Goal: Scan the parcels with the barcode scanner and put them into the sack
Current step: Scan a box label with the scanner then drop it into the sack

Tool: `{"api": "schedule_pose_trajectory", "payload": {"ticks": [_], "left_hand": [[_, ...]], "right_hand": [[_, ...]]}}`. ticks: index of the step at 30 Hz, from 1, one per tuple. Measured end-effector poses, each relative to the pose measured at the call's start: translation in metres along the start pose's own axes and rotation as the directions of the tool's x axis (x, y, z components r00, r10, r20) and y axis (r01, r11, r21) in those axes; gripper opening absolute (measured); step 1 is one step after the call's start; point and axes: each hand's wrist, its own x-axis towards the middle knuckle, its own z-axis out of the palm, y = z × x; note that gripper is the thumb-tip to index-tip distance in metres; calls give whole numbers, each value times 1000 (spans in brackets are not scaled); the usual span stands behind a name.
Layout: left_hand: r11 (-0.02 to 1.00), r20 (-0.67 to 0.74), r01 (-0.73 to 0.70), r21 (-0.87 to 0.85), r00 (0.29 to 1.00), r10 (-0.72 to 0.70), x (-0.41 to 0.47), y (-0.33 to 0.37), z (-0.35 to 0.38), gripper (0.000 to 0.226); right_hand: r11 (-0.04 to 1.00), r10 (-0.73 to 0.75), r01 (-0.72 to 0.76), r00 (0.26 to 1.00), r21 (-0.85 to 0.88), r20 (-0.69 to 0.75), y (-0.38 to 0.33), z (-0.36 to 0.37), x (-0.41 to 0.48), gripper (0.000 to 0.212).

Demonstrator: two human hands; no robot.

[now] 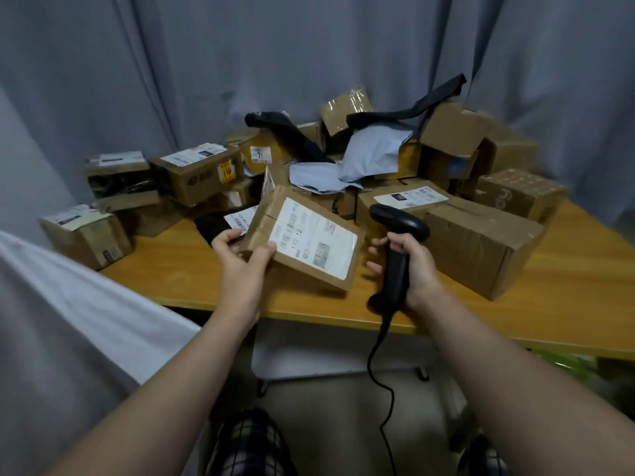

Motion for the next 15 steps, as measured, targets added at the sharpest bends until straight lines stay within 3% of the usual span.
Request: {"api": "schedule_pose_trajectory", "payload": {"ticks": [2,5,9,12,15], "left_hand": [[999,1,37,-10,999,-37,3,4,-7,43],[999,62,-35,-3,997,35,9,21,-8,42],[968,244,-204,146,956,164,10,33,2,41],[957,395,-204,207,912,109,7,25,5,81],[959,503,-126,254,864,-20,2,16,2,111]], "right_hand": [[994,-3,1,1000,-105,-12,-2,12,-15,27],[936,-67,82,996,-343,57,-3,25,-32,40],[932,-60,114,985,-344,163,1,39,-52,15],[922,-135,203,967,-330,218,14,40,-57,16],[828,-255,311,950,-467,181,11,38,-59,22]]}}
